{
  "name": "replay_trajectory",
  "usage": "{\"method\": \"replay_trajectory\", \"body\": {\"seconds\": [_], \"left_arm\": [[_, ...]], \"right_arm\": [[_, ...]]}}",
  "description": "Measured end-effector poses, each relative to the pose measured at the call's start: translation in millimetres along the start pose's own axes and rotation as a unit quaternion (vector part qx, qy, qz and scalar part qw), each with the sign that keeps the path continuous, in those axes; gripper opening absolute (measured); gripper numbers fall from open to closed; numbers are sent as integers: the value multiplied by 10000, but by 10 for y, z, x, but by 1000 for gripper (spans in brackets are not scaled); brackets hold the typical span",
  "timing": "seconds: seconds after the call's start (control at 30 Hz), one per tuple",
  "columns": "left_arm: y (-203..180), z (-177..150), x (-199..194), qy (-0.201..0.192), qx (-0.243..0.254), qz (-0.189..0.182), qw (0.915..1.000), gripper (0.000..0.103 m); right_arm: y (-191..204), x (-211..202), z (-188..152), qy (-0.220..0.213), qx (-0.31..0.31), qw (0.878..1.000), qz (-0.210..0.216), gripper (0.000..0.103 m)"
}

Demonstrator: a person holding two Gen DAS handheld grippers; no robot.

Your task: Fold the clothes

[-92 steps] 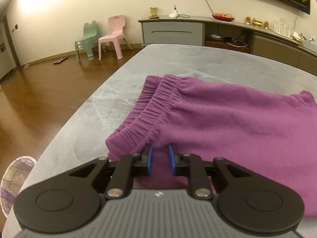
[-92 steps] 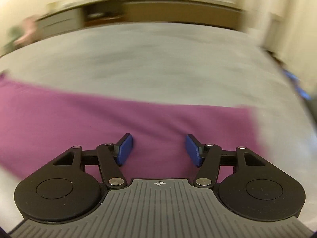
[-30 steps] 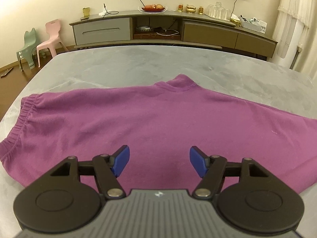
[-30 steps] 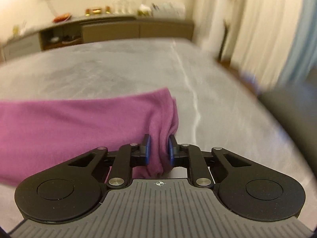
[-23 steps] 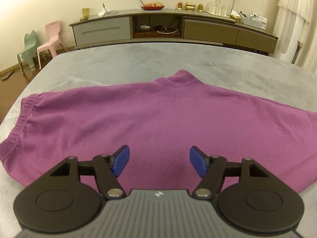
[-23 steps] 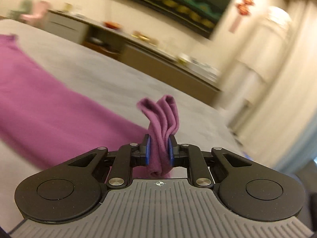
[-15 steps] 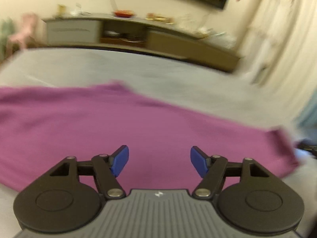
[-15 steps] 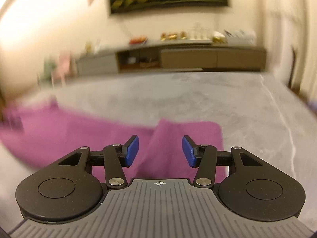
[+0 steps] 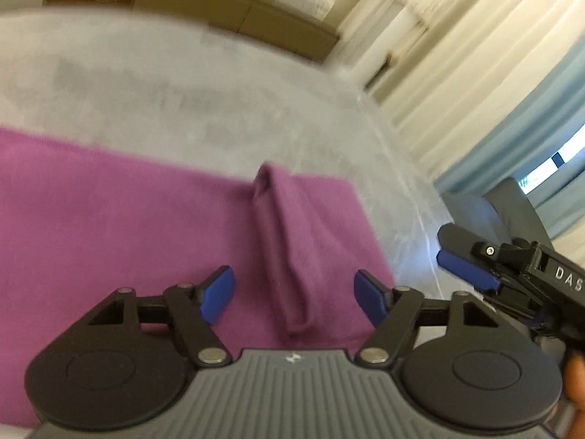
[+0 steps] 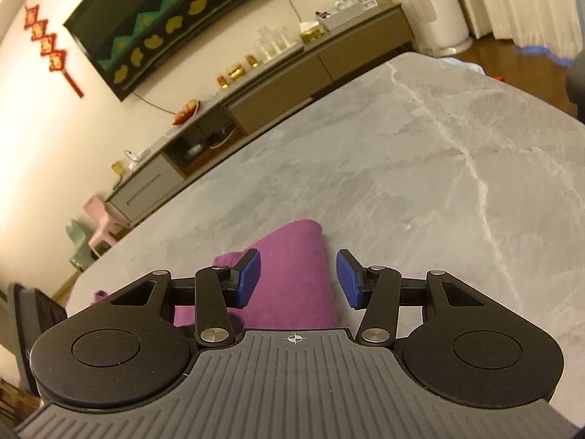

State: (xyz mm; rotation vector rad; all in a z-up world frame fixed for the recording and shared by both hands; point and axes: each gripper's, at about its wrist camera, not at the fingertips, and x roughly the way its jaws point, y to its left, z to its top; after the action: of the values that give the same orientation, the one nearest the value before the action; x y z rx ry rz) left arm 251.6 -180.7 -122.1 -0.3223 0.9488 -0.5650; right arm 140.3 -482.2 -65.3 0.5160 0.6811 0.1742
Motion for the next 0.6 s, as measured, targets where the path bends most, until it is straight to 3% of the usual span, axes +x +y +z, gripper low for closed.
{"method": "replay_trajectory", "body": {"seconds": [0.03,0.13,0.23,0.27,0.33,0.4,0.47,0.6], "left_arm": [[-26,-10,-6,49,-46,-81,9999,14],[-105,-90,-125,-96,-24,-118,9999,13],[-86,-122,-36,13,-102,-41,9999,13],[-40,-129,16,65,-159,-19,9999,13],[-1,-127,80,110,-262,-78,9996,13],[-12,-117,104,82,-244,-141,9996,13],[-74,-118,104,10,-27,-22,10000,13],[-89,-172,116,-31,164,166,9997,16]], "right_arm": [[12,22,-16,66,-27,10000,31,47],[48,88,-65,262,-107,9995,123,47],[84,155,-114,459,-187,9985,216,45],[96,177,-130,525,-214,9981,246,42],[119,250,-180,738,-241,9964,345,15],[80,342,-244,952,-87,9949,314,11],[-34,418,-271,1042,212,9942,151,0],[-134,451,-255,1034,516,9933,55,0]]}}
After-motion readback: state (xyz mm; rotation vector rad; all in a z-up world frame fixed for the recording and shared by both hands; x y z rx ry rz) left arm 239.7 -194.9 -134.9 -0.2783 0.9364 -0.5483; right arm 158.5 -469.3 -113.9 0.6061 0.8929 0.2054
